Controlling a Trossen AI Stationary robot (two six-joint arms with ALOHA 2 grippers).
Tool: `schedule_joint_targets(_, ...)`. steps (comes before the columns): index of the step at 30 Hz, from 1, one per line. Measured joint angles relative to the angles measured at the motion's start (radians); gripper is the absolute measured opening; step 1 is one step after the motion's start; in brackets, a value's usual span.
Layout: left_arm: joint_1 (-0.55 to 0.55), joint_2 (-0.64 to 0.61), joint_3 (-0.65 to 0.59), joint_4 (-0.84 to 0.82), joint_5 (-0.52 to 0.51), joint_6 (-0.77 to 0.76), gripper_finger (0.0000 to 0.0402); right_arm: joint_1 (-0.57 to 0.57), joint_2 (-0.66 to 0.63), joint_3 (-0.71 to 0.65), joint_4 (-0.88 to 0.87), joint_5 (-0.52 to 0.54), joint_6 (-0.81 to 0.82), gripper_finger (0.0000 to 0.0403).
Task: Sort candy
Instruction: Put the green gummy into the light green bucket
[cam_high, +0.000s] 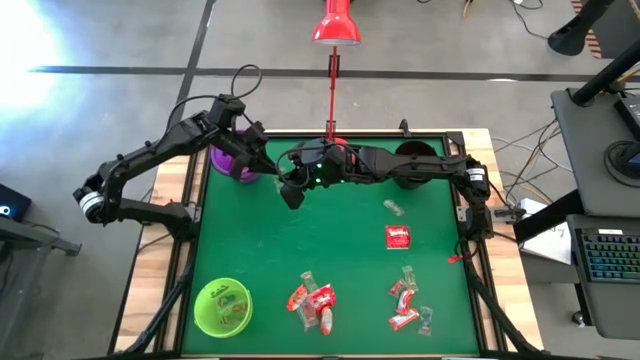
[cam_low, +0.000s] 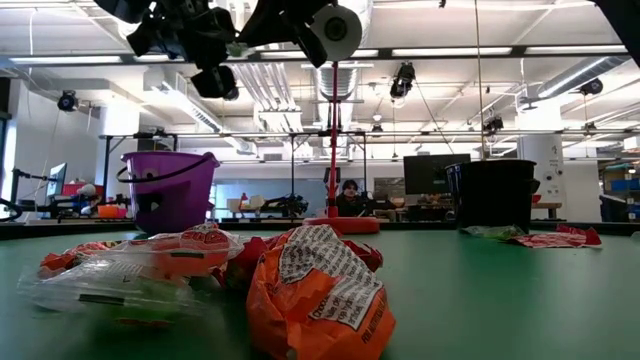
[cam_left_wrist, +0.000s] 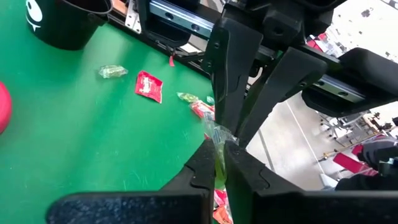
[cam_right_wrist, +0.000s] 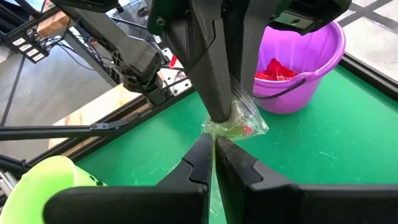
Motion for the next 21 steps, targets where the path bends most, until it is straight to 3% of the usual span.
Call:
schedule_joint_targets(5, 0.0, 0.0, 0.0, 0.0, 0.0, 0.0, 0.0002, 0.0, 0.0, 0.0, -0.003, 0.0, -0.005, 0.002)
schedule_joint_targets(13, 0.0, -0.006, 0.0, -0.01, 0.001, 0.0, 0.0002, 0.0, 0.0, 0.0, -0.007, 0.0, -0.007, 0.007)
schedule_joint_targets(21, -0.001, -0.086, 0.0, -0.186, 0.046, 0.087, 0.0001, 0.0, -0.03, 0.0, -0.096, -0.006, -0.007, 0.0111)
